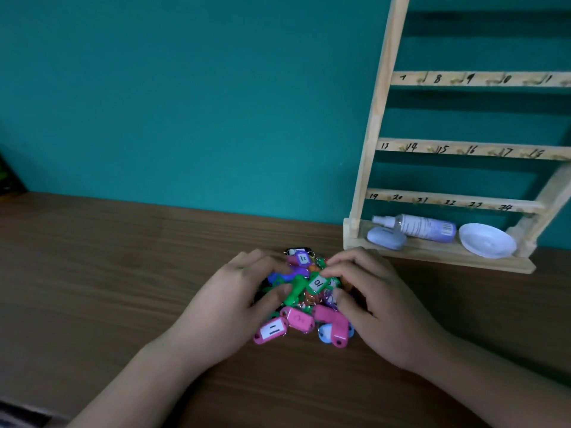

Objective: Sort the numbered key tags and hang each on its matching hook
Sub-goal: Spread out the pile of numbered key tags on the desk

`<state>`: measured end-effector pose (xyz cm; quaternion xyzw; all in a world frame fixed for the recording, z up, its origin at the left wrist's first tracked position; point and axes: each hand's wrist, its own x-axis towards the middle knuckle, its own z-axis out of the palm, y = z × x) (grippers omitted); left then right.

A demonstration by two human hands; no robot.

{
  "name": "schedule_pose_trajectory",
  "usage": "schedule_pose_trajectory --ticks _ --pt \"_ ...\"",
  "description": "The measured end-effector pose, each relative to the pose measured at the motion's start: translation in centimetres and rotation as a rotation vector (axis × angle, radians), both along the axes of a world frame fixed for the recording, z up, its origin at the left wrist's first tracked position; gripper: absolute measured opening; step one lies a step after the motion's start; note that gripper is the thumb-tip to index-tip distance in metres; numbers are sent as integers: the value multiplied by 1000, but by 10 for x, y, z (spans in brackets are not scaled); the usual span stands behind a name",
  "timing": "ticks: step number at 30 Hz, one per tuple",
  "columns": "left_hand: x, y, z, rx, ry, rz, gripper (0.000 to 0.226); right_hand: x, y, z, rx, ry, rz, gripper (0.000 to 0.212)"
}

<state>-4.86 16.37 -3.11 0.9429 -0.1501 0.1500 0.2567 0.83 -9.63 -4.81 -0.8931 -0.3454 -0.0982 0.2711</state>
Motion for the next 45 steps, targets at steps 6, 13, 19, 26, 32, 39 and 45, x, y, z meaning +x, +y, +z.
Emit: schedule_pose_trajectory --ticks 6,13,19,26,32,39,45 --pt "-1 -2 -3 80 47 -28 39 2 5 1 -96 52 28 39" --pt "0 30 -2 102 73 116 48 5 5 -1 -130 93 23 56" --pt "1 47 -3 107 111 203 53 6 4 -3 -125 95 46 58" --pt "11 45 -7 151 48 311 31 8 8 -5 -79 51 -19 47" --pt "24 52 -7 100 3 417 18 10 9 -4 -57 63 -26 44" --pt "29 67 -7 -238 90 567 28 12 9 -5 -67 76 -27 47" --pt "25 74 -7 -248 85 557 29 13 10 -6 -47 77 -28 45"
